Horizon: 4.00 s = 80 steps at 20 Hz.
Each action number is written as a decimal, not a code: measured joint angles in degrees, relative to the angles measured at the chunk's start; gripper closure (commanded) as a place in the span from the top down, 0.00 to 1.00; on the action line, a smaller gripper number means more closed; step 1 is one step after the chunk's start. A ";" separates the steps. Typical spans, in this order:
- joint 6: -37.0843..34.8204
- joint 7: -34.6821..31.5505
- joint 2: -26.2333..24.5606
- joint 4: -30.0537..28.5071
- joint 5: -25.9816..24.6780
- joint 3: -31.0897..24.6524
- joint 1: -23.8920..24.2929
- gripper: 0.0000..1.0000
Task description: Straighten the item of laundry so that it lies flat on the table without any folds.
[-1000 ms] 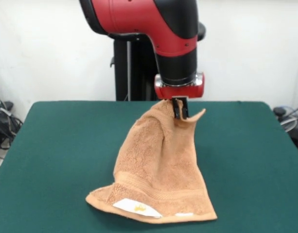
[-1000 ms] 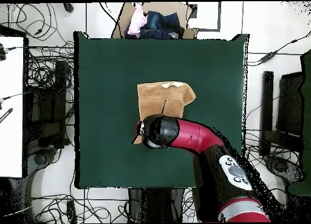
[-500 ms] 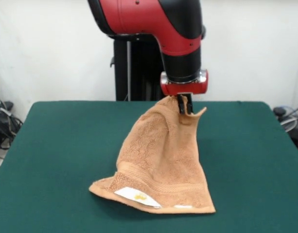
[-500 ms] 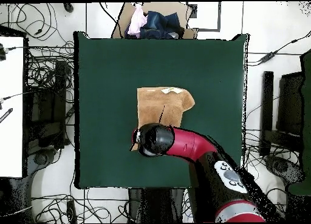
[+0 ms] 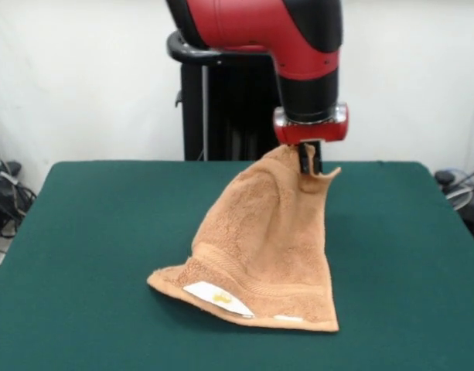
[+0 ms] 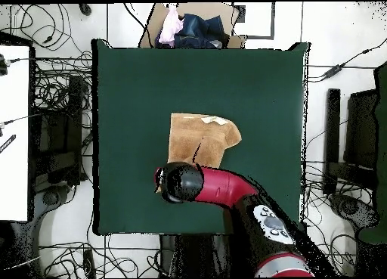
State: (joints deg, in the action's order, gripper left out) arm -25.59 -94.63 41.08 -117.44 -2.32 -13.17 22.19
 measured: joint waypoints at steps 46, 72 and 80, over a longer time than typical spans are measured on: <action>-6.97 0.00 -11.42 19.55 7.25 7.37 -10.00 1.00; -8.35 -3.06 -20.57 37.48 8.30 19.01 -24.39 1.00; -2.24 -8.00 -23.48 40.59 10.24 25.01 -30.12 1.00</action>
State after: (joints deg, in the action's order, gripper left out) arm -27.83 -102.63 17.60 -76.85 7.93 11.85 -7.94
